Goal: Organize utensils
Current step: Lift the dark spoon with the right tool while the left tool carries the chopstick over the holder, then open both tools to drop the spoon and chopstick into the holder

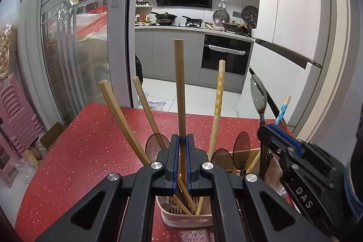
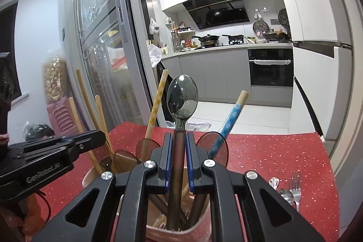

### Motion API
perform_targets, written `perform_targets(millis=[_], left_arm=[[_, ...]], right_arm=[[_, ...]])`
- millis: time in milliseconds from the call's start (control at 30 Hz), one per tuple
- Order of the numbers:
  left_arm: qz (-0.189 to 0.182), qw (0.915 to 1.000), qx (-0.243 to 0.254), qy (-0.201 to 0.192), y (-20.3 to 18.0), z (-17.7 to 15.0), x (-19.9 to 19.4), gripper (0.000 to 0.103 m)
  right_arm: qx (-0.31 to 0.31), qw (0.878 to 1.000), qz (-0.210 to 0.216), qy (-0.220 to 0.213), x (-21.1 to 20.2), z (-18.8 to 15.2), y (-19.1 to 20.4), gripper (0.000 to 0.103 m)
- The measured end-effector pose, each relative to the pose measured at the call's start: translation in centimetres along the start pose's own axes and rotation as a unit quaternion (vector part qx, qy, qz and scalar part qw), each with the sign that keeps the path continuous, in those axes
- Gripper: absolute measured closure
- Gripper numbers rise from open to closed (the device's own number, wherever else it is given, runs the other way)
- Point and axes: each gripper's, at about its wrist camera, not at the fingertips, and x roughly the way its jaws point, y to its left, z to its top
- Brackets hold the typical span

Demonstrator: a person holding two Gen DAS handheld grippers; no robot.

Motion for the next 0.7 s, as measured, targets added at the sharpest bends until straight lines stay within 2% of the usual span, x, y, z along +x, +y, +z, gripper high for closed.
perform_targets(millis=[333, 700], left_arm=[[0.021, 0.9993, 0.030, -0.008, -1.1, -0.9, -0.7, 0.074], [0.034, 0.9990, 0.020, 0.020, -0.2, -2.0, 0.1, 0.074]], right_arm=[[0.010, 1.000, -0.004, -0.001, -1.8, -1.5, -0.7, 0.091], [0.046, 0.997, 0.021, 0.060, -1.7, -1.8, -2.5, 0.090]])
